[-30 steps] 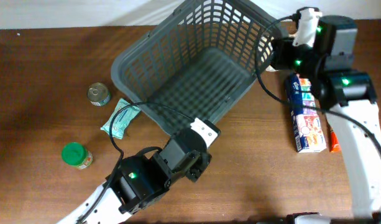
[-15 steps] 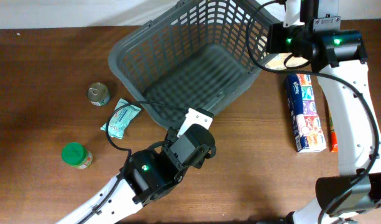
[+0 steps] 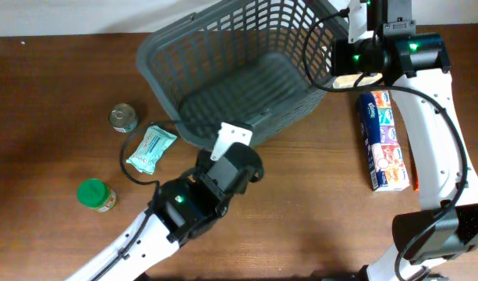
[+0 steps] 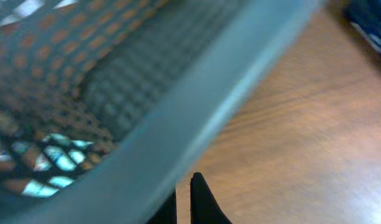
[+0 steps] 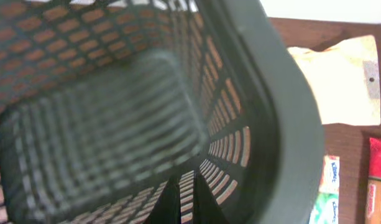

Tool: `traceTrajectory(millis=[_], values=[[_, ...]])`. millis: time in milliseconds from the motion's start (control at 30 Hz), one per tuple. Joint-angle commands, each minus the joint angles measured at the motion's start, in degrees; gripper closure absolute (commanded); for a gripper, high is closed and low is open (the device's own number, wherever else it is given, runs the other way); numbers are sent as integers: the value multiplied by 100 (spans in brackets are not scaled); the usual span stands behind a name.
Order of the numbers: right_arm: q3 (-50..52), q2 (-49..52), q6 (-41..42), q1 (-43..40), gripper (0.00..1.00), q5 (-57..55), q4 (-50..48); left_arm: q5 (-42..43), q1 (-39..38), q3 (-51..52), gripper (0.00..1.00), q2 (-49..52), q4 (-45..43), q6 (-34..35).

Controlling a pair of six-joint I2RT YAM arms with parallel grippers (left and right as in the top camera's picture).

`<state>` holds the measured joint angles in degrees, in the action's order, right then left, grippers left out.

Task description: Pack container

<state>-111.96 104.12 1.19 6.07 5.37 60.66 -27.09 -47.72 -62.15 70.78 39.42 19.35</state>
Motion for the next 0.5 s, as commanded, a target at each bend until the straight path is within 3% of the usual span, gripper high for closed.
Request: traceTrajectory(millis=[0,467], values=[[-96,37,-57,79,96,-131,319,-190,369,-59,98,35,-22,74],[-282,-142,-57,457,96,-85,1423,-234,1523,-59,98,35,-260,-170]])
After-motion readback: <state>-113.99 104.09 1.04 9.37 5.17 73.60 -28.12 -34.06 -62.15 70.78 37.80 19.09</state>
